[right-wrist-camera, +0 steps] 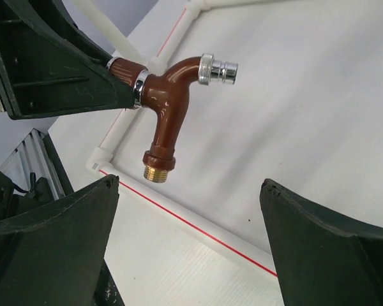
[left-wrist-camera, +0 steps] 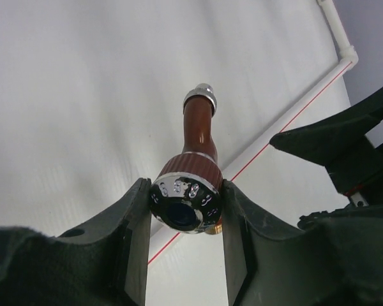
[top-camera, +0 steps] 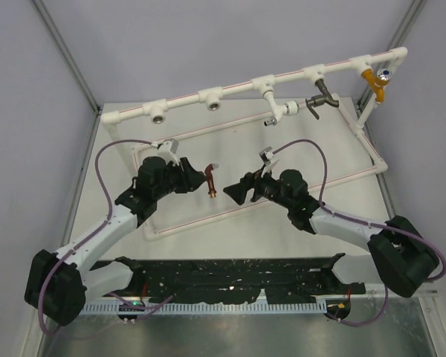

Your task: Install the water faucets

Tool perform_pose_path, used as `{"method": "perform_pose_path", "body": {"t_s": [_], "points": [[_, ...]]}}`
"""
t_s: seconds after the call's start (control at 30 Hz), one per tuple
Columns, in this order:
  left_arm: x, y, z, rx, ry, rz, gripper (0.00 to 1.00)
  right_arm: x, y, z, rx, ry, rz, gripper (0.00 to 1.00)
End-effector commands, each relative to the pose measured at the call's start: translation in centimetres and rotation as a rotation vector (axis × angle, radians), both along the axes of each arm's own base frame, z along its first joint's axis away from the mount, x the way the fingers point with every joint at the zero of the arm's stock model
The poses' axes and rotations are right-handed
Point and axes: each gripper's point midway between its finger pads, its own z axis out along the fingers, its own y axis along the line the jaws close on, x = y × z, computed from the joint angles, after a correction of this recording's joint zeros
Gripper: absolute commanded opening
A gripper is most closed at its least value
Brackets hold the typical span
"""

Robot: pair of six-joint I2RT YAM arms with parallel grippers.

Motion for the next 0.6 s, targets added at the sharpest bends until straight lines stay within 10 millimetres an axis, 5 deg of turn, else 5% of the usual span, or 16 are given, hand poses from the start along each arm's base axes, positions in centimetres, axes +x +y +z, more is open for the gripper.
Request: {"method": "perform_pose_path", "body": {"t_s": [0.0, 0.23, 0.57], "points": [[-2.7, 1.1, 3.3, 0.188, -0.132, -0.187, 0.0, -1.4, -1.4, 3.3, -0.056, -0.164, 0.036, 0.95], [-7.7, 2.6, 5.8, 0.355, -0.235, -0.441, 0.0, -3.5, -3.4, 5.7, -0.19, -0.242, 0.11, 0.96], [-12.1, 1.9, 9.4, 0.486, -0.474, -0.75, 0.0, -6.5, -2.1, 11.3, -0.156, -0.394, 0.322, 0.95]]}}
